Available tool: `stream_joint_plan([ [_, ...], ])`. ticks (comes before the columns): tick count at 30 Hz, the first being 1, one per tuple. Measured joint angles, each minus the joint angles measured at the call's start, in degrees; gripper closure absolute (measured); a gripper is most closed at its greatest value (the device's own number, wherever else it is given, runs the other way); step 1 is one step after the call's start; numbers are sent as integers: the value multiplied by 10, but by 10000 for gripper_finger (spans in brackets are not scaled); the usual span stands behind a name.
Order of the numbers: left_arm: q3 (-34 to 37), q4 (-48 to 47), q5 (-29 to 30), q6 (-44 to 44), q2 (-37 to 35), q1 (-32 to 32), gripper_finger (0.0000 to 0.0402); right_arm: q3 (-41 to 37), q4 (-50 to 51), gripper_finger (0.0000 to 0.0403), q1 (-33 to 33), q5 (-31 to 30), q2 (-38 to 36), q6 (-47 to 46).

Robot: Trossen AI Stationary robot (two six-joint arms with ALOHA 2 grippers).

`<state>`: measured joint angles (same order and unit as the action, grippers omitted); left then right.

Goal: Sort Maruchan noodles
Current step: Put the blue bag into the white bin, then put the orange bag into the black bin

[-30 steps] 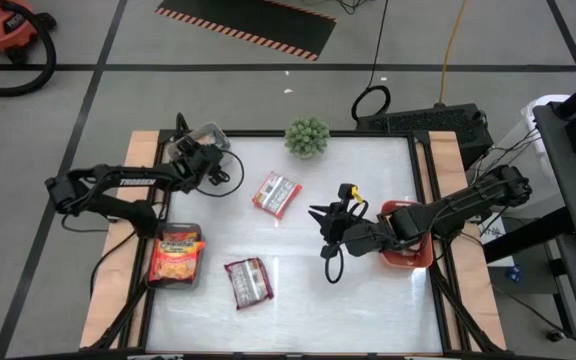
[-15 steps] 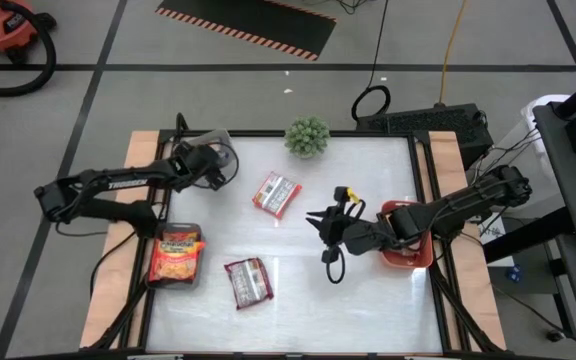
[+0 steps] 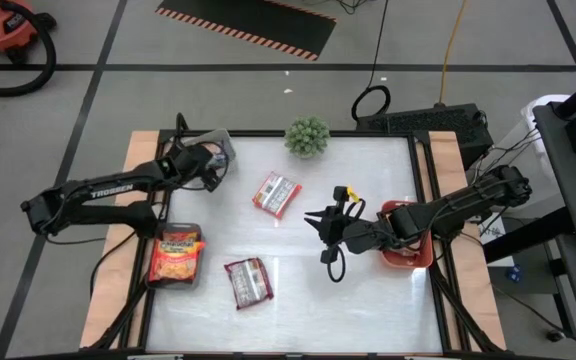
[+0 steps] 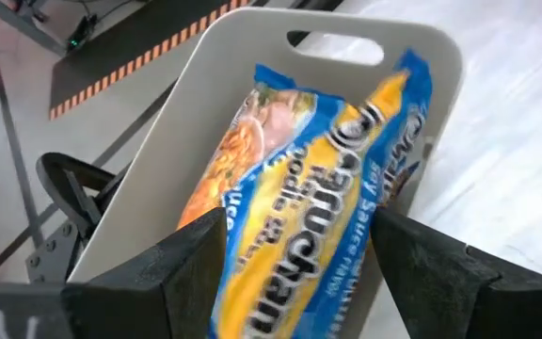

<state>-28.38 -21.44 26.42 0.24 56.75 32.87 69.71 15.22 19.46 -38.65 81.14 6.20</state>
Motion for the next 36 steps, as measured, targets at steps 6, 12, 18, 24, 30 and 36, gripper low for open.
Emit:
stream_joint_plan([
  [6, 0, 3, -102, -7, -44, -4, 135, 0, -2, 353, -1, 0, 0, 0],
  [12, 0, 6, -174, -32, -95, -4, 135, -4, -9, 353, -33, 0, 12, -26],
  [18, 0, 7, -195, -50, -132, -4, 135, -49, -81, 353, -87, 15, 49, -21],
  [24, 0, 7, -215, -55, -149, -7, 135, -67, -126, 353, -149, 79, 91, -34],
  [30, 0, 6, -215, -68, -148, -35, 135, -67, -145, 345, -194, 138, 150, -38],
  [36, 0, 6, -217, -86, -148, -82, 135, -67, -142, 313, -235, 165, 200, -36],
])
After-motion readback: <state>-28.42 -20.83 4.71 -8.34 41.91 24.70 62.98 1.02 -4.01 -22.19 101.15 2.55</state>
